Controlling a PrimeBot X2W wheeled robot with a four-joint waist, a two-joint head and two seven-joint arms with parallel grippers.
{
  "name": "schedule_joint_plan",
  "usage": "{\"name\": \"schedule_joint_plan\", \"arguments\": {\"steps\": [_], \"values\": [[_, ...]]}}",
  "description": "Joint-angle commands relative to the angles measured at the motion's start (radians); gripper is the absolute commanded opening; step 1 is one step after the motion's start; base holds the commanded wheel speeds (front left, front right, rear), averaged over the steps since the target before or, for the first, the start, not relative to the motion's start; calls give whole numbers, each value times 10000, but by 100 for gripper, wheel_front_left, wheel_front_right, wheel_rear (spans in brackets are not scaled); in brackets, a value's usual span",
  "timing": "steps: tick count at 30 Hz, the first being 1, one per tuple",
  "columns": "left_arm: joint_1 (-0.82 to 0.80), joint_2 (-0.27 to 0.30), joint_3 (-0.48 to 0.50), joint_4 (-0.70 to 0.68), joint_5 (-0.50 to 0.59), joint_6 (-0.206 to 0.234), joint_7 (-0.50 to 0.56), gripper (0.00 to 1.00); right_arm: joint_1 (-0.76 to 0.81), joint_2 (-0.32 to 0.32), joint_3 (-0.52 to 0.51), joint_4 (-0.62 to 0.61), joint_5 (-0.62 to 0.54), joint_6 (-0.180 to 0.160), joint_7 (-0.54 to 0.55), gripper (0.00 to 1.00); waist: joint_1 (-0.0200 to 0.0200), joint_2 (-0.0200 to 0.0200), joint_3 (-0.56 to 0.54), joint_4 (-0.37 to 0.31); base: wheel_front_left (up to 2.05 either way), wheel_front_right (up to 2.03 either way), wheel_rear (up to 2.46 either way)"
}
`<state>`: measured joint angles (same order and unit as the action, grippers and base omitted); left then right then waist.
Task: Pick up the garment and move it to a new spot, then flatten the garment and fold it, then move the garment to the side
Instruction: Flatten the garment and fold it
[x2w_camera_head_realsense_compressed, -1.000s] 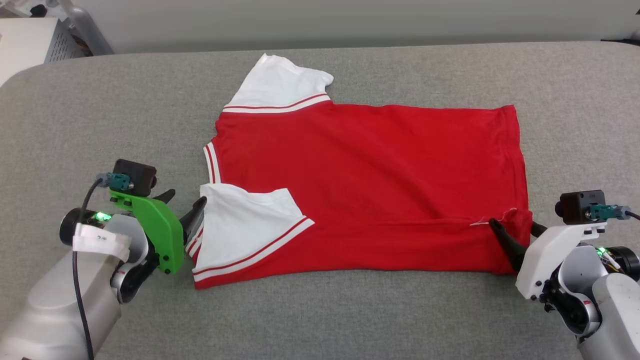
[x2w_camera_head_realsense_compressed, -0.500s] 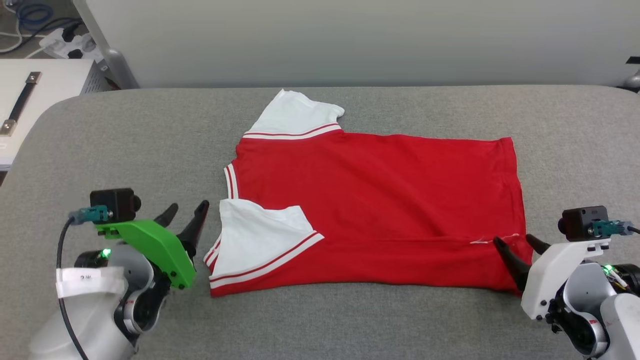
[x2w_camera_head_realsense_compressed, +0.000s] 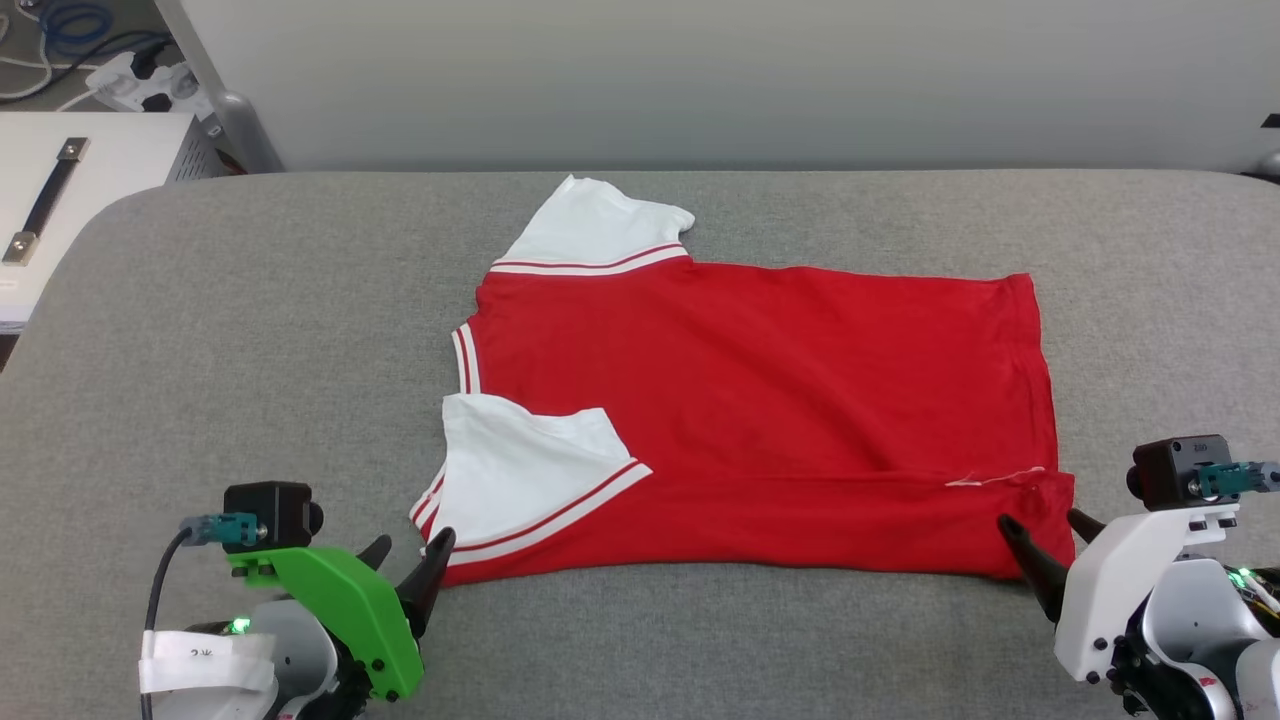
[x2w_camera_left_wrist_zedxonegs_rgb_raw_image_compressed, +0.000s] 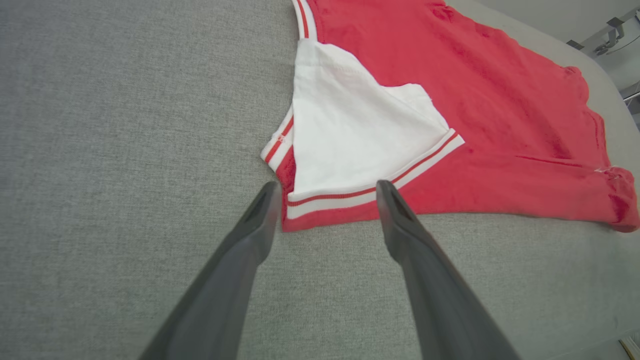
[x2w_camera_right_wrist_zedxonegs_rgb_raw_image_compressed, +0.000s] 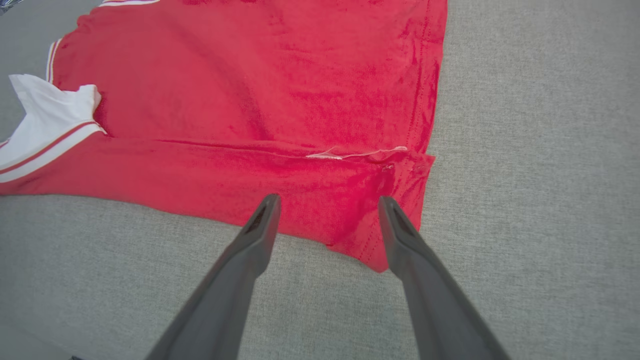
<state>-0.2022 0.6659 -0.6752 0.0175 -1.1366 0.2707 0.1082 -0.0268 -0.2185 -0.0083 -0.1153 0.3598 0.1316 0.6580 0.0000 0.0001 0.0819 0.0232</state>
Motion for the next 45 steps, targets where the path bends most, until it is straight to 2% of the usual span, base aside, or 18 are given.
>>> {"name": "schedule_joint_plan", "arguments": {"steps": [1,5,7,15,21,27,28,30,37,45], "values": [[134,106,-14,-134,-59,147,107,100,141,134,-67,-196,-106,-9,146,100,0,-1,184,-20,0,0,0],[102,320,-182,-172,129,588,489,100,209,338,-205,-591,-244,-9,386,100,0,-1,488,-110,0,0,0],[46,358,-269,-103,187,654,641,100,198,403,-206,-742,-295,-9,464,100,0,-1,659,-183,0,0,0],[-447,231,-422,619,452,582,749,100,82,445,-232,-1045,-433,-9,598,100,0,-1,1292,-410,0,0,0],[-908,-108,-488,1416,675,490,570,100,11,458,-155,-1072,-468,-9,575,100,0,-1,1598,-492,0,0,0],[-1060,-277,-906,1940,712,246,1074,100,-66,533,-152,-1000,-564,-9,507,100,0,-1,1771,-547,0,0,0],[-1056,-308,-1026,2035,675,130,1252,91,-81,551,-151,-983,-576,-9,498,100,0,-1,1787,-554,0,0,0],[-1058,-414,-1175,2167,591,-85,1454,0,-96,568,-166,-937,-615,-9,481,100,0,-1,1790,-556,0,0,0],[-1003,-685,-1174,2563,482,-417,1172,0,-9,483,-376,-652,-944,-9,530,100,0,-1,1394,-455,0,0,0],[-907,-524,-706,1884,500,-329,349,0,82,555,-919,-290,-1291,-9,1081,100,0,-1,938,-135,0,0,0]]}}
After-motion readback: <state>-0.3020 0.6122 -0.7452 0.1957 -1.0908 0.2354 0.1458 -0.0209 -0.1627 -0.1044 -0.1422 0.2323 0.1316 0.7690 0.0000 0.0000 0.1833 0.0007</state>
